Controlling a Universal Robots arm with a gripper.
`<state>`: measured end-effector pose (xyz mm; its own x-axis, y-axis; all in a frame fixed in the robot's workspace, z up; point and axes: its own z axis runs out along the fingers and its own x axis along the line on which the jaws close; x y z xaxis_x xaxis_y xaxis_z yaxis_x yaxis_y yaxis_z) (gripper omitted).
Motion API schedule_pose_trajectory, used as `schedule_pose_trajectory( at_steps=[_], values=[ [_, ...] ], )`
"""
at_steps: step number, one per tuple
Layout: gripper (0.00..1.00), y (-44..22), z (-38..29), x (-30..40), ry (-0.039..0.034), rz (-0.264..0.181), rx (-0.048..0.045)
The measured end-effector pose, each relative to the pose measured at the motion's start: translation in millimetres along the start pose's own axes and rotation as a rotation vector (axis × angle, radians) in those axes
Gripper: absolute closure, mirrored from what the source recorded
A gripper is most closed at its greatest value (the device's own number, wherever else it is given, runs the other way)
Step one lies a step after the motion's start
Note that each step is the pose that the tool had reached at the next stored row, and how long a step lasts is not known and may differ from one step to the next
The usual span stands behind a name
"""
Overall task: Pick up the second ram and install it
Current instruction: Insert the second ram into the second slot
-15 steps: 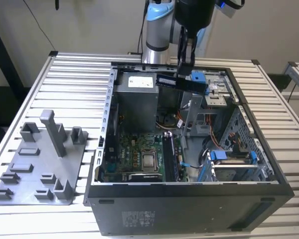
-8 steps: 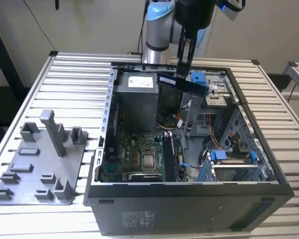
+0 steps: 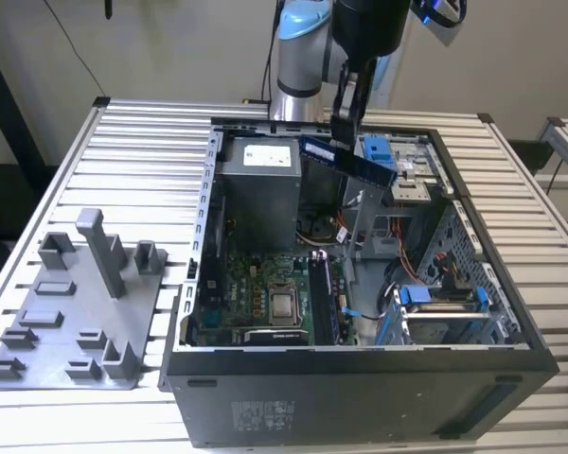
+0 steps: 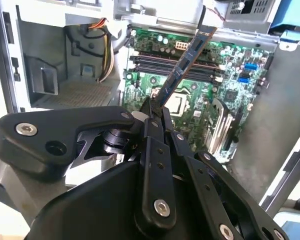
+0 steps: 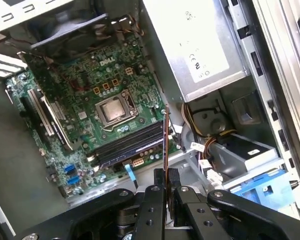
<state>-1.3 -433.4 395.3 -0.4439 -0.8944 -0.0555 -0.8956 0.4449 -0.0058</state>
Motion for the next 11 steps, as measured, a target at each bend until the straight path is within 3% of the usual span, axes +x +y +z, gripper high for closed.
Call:
schedule_pose_trajectory(
  at_steps=[11],
  values=[
    [0.86,0.0,1.1,0.0,0.002,0.181,0.0106]
  ],
)
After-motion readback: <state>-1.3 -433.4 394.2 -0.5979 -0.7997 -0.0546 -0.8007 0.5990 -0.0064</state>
